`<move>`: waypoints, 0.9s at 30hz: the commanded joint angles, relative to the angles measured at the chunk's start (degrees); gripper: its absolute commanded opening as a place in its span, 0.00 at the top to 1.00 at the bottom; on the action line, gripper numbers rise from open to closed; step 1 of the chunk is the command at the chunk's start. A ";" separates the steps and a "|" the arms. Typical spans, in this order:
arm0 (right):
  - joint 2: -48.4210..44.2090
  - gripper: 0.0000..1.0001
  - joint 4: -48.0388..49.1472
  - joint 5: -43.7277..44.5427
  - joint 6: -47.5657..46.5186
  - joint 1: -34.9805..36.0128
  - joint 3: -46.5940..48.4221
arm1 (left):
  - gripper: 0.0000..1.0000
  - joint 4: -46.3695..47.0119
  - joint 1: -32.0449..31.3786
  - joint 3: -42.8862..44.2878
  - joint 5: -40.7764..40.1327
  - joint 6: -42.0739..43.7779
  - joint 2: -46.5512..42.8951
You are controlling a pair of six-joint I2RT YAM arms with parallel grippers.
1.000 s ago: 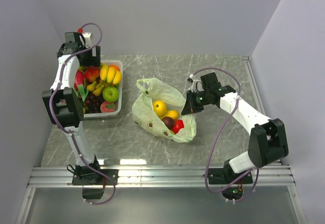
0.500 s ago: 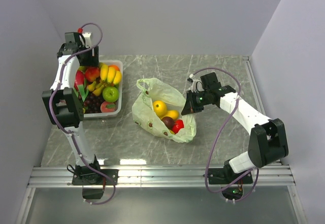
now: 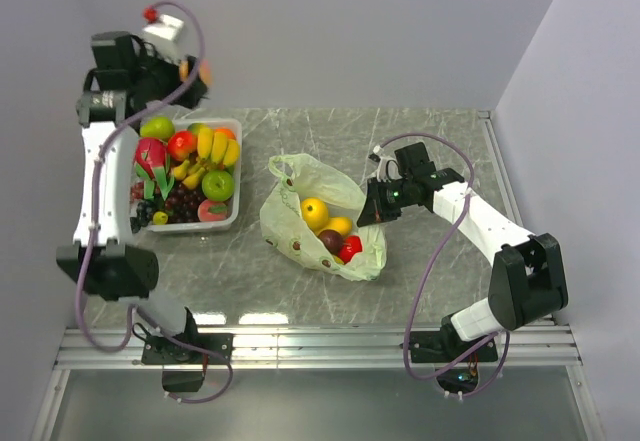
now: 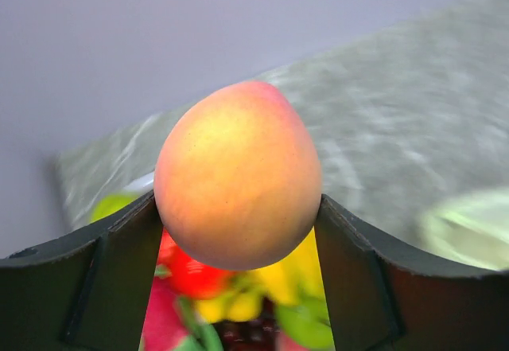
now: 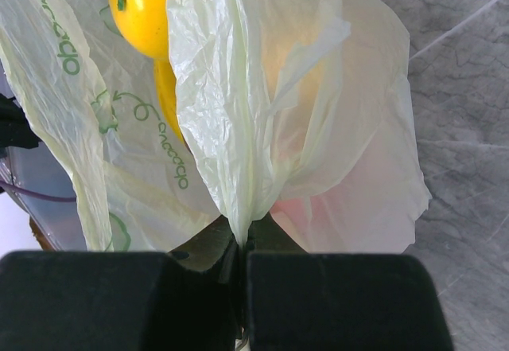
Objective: Place the fake fruits into the plastic bag and tie a complex knot
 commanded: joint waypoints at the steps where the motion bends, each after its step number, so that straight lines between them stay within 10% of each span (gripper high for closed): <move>1: -1.33 1.00 0.40 -0.58 -0.33 -0.13 2.70 | 0.35 -5.43 -10.99 -5.84 12.39 8.87 -8.99; 13: -2.02 1.00 -0.13 -0.93 -0.94 -0.30 3.85 | 0.33 3.87 -46.62 -33.45 14.76 5.12 -15.43; 24: -3.78 1.00 0.31 -1.63 -0.77 -0.56 2.44 | 0.23 10.39 -51.56 -34.43 15.02 -0.24 -5.07; 27: -5.01 1.00 0.23 -0.14 -1.47 -1.09 3.05 | 0.04 11.26 -54.03 -36.35 13.01 -0.85 -5.49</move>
